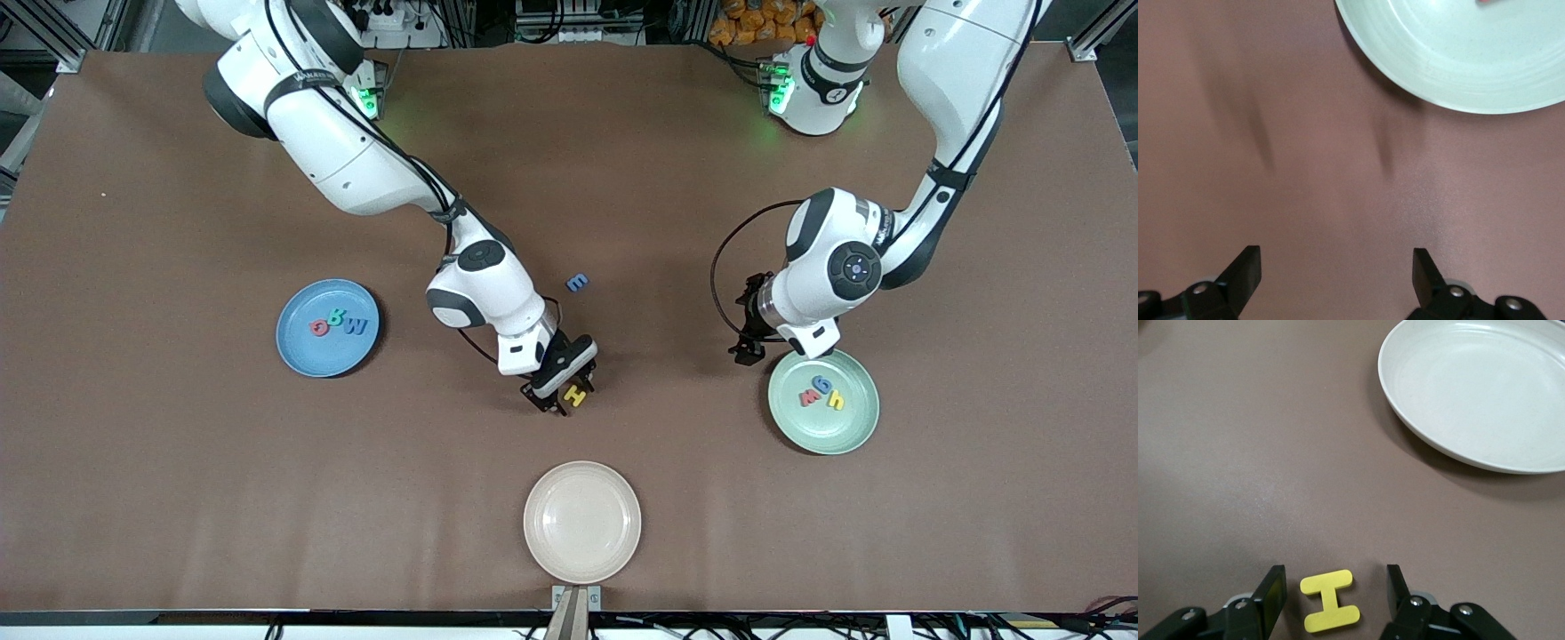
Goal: Sort uppercase to blue plate, lowercase to green plate
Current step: 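Close the right gripper on the yellow H while the left gripper hovers, then carry the H toward the blue plate while the left gripper reaches the m, then lower the H onto the blue plate while the left gripper grasps the m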
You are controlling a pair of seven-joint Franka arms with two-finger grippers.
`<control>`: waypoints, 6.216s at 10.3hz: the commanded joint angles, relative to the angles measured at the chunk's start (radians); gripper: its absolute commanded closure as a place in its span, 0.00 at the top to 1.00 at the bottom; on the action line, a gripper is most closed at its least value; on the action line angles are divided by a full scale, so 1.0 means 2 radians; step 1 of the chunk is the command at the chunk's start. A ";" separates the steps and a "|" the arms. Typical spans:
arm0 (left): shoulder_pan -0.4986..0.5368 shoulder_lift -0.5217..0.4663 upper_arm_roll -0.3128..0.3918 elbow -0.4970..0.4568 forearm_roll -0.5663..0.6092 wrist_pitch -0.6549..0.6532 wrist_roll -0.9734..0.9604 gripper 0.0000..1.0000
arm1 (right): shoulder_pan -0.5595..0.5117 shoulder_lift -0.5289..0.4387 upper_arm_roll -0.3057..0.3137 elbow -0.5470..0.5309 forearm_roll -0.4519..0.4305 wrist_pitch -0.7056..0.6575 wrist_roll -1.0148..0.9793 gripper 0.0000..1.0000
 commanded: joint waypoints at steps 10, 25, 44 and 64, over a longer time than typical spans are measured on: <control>0.002 0.001 0.000 0.005 0.010 0.000 -0.006 1.00 | 0.003 0.012 -0.002 0.014 -0.004 0.003 0.007 0.27; -0.029 -0.002 -0.001 0.005 0.010 0.000 -0.034 1.00 | -0.021 -0.022 0.012 0.001 0.015 -0.062 -0.001 0.21; -0.223 0.106 0.012 0.148 0.009 -0.003 -0.495 1.00 | -0.090 -0.238 -0.023 -0.221 0.313 -0.218 -0.341 0.22; -0.430 0.116 0.154 0.156 0.133 0.002 -0.802 1.00 | -0.094 -0.328 -0.175 -0.402 0.413 -0.195 -0.531 0.48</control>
